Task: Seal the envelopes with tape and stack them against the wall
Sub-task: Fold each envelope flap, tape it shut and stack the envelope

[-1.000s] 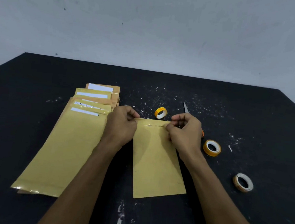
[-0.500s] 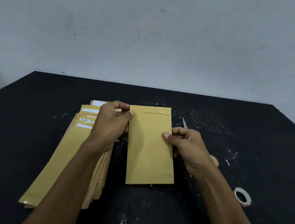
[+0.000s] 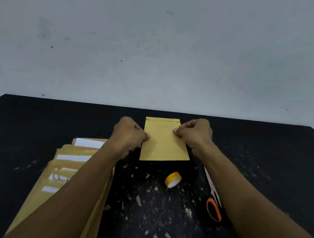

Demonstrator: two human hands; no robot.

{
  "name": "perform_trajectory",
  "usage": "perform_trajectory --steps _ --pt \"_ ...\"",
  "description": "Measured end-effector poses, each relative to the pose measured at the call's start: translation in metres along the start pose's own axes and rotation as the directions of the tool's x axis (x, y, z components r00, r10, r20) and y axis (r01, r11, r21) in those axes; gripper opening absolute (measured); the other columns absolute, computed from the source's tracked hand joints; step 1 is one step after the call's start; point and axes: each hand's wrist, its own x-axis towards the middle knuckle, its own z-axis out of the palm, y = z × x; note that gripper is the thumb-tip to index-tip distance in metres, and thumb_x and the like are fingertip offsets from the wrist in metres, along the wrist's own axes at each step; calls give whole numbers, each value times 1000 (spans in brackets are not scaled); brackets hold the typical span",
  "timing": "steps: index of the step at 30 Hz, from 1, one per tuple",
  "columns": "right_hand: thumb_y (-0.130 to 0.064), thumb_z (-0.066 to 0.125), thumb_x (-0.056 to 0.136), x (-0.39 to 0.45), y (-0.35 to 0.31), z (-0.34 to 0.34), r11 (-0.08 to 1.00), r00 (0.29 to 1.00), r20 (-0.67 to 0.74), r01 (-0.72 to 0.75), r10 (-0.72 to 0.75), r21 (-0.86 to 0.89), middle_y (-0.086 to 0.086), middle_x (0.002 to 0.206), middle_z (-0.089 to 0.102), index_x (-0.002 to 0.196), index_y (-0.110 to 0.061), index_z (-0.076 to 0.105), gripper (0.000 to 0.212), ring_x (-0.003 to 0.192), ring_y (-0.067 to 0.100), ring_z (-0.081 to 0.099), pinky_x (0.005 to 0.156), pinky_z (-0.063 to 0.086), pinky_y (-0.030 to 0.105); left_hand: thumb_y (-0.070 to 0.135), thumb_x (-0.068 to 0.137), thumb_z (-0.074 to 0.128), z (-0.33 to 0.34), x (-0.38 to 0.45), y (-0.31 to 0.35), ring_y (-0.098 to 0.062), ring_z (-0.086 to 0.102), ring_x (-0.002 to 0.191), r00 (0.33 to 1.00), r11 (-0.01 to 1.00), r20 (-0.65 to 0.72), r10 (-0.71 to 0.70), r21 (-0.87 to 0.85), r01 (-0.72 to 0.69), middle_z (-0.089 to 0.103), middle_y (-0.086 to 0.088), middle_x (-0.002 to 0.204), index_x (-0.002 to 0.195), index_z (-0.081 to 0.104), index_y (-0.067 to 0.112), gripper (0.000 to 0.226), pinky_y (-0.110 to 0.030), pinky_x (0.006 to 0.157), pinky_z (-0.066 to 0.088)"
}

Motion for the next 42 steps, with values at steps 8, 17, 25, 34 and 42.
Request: perform_trajectory --steps 8,17,25,34,42 --pt "-24 79 81 68 10 38 954 997 36 81 -74 -288 3 108 68 102 -17 71 24 101 23 65 91 56 42 10 85 71 23 91 -6 -22 65 72 998 983 -65 -1 184 13 67 -14 94 94 66 4 13 -29 54 53" --pt "-34 76 84 57 9 35 884 980 153 184 -129 -429 10 134 57 130 -17 63 51 120 26 58 101 50 41 24 88 71 17 83 5 -24 65 75 1000 968 -2 6 252 -5 64 -11 96 95 55 8 23 -30 56 53" --pt "-23 78 85 -27 -10 3 898 930 182 358 -319 -257 1 91 71 101 -15 75 18 88 13 67 82 57 30 28 88 74 -18 7 12 -18 65 83 975 962 -40 217 180 -207 69 -5 97 108 69 11 26 -29 73 51" --pt "-23 78 83 -165 2 27 886 865 308 447 -395 -119 -9 77 72 89 -21 77 6 71 4 64 67 53 19 22 82 79 -86 -113 -28 -8 62 77 905 930 -287 315 284 -233 68 3 86 103 73 12 24 -20 61 44" --pt "-25 79 80 -213 19 55 929 886 335 364 -322 -70 -8 74 69 88 -23 75 9 66 3 61 64 53 23 53 52 92 -113 -166 -96 -27 53 114 966 885 -226 -127 413 213 54 -11 128 133 48 14 100 -40 89 50"
